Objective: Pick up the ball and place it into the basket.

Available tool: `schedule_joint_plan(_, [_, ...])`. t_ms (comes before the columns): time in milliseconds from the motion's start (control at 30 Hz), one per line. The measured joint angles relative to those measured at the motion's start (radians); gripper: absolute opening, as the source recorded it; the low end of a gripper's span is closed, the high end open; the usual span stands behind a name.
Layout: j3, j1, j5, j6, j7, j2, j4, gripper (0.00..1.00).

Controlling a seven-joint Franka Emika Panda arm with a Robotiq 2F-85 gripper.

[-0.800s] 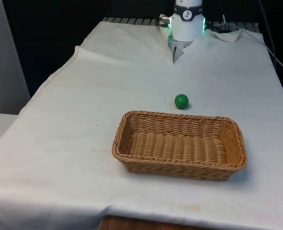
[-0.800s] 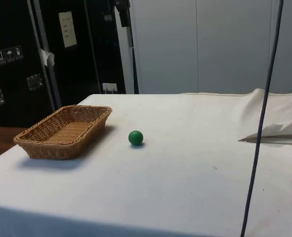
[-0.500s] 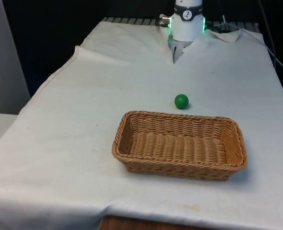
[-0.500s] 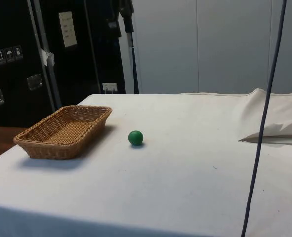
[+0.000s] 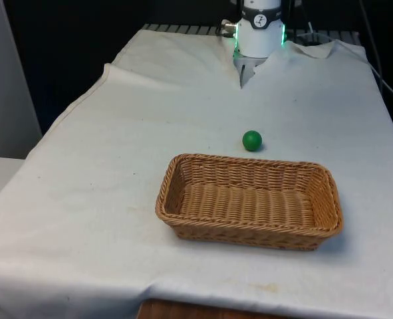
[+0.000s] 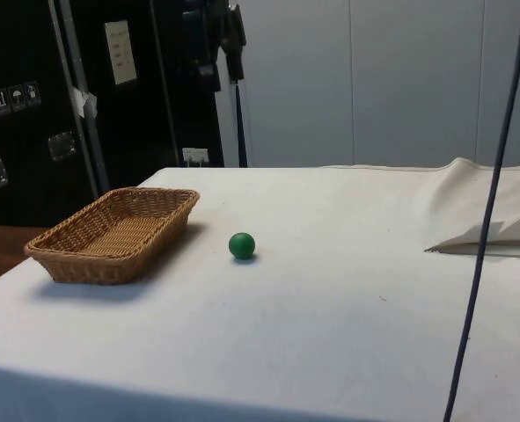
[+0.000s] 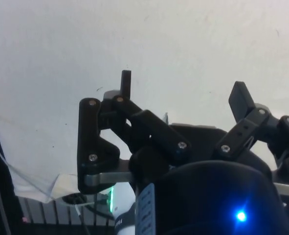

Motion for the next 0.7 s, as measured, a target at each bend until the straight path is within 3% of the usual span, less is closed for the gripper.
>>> schedule_joint_plan(700, [0.056, 0.0, -0.011, 0.226, 0.033, -0.025, -0.166, 1.0])
